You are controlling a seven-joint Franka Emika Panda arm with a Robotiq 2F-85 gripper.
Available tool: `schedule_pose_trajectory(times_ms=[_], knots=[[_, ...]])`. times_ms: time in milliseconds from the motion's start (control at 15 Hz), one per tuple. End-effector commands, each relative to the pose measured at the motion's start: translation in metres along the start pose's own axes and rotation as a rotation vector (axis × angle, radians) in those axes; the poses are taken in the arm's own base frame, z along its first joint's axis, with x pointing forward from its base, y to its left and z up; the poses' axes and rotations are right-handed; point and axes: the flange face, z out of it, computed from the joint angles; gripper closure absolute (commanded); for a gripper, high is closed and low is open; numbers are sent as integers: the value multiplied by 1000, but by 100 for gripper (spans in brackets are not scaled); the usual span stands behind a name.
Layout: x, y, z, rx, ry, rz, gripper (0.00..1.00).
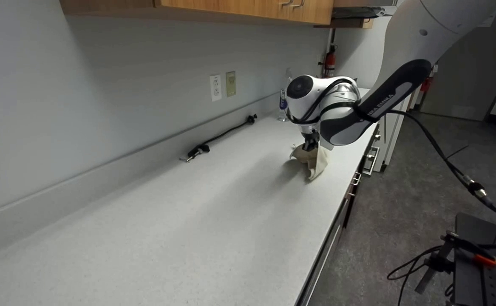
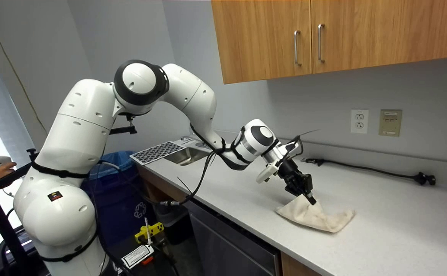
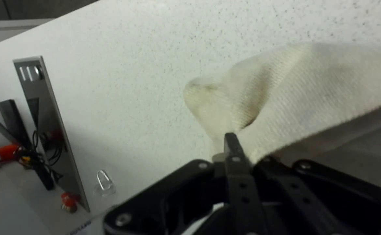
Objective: Unfold the table cloth.
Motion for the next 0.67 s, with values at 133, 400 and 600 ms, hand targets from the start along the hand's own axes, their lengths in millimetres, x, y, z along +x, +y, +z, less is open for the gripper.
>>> schedule_pose_trajectory(times_ms=[133,400,600], knots=[[-18,-7,-87,-79,58,-147,99],[-37,-16,-135,-40,102,-263,99],[-47,-18,-163,40,148,-336,99]])
